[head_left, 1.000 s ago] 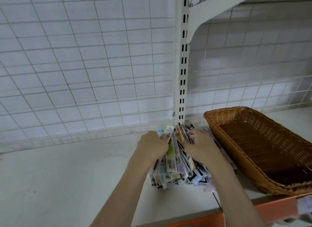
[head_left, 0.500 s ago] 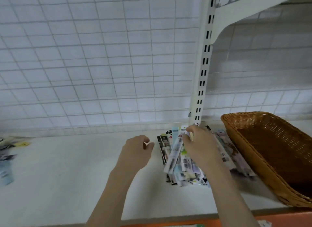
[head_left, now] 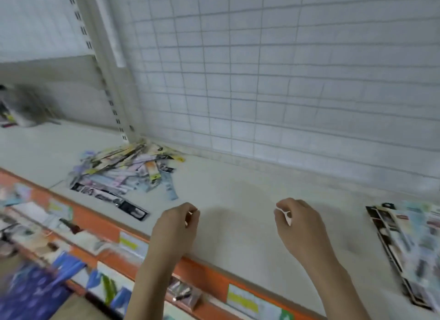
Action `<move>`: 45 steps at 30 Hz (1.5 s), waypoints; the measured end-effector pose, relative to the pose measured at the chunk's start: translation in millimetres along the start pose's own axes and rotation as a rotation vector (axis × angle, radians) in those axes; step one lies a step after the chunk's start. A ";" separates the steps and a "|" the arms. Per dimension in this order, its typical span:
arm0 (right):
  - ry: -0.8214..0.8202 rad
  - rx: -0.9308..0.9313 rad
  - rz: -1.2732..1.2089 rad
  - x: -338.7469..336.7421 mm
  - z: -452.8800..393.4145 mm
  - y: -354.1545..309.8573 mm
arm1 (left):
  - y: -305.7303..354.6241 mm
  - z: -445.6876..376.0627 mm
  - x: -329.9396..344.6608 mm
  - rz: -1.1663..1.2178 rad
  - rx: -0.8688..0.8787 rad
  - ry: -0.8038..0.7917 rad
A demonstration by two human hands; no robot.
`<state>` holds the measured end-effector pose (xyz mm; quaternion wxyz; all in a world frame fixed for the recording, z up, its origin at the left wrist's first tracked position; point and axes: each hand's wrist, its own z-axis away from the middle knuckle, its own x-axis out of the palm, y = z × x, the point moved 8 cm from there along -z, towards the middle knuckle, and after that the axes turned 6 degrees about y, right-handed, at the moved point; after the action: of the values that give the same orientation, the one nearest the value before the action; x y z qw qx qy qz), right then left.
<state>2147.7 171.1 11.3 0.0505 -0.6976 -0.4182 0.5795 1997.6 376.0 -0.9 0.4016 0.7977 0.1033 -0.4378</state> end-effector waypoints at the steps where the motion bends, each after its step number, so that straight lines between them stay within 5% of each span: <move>1: -0.028 -0.009 0.005 11.1 -0.8 -11.0 | -14.8 -5.4 -6.1 -0.005 -0.004 0.009; 17: -0.172 -0.058 -0.008 168.3 -17.7 -208.1 | -198.2 -133.1 -109.0 0.112 0.054 0.086; 29: -0.444 -0.159 0.059 233.3 -4.0 -273.3 | -246.6 -164.7 -135.3 0.172 0.091 0.106; 37: -0.301 -0.103 0.017 203.9 -18.7 -247.7 | -241.8 -166.9 -124.4 0.163 0.099 0.045; 45: -0.110 -0.010 -0.323 170.6 -31.6 -232.5 | -207.0 -178.8 -121.2 0.242 0.196 0.039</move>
<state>2048.8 443.7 19.9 0.1169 -0.5888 -0.5299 0.5991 1928.5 665.1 32.5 0.3695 0.8481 -0.0289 -0.3787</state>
